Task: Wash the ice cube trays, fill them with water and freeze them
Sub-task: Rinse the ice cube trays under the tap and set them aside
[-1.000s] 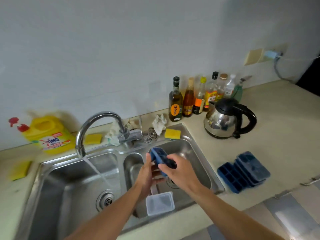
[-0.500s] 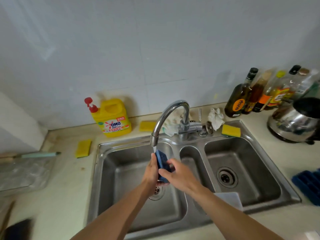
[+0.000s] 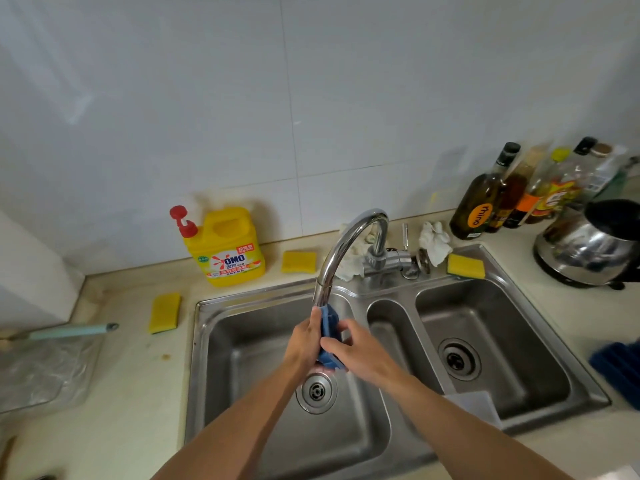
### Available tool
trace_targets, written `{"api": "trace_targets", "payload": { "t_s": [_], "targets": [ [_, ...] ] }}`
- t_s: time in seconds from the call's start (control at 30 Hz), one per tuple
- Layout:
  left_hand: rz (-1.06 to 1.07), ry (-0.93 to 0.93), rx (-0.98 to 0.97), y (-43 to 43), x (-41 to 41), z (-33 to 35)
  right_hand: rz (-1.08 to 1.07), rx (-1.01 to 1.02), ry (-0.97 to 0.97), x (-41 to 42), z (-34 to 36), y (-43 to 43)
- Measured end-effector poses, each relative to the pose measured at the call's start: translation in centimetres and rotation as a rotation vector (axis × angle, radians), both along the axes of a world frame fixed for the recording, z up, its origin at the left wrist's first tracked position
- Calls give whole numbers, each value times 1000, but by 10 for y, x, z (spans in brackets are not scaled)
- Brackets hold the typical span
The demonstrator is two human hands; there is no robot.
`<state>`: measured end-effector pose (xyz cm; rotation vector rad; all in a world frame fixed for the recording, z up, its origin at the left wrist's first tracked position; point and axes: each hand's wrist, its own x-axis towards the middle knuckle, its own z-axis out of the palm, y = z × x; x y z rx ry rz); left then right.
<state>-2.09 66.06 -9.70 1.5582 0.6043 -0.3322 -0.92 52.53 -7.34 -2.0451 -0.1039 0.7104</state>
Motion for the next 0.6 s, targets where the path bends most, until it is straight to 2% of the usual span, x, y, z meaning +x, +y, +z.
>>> {"api": "trace_targets", "payload": {
  "t_s": [0.43,0.6],
  "targets": [
    [-65,78,1,6,36,-16,-67,17,0,26,-7,-1],
    [129,156,132,60,41,-18,-19,-186,-80,55,-11,-47]
  ]
}}
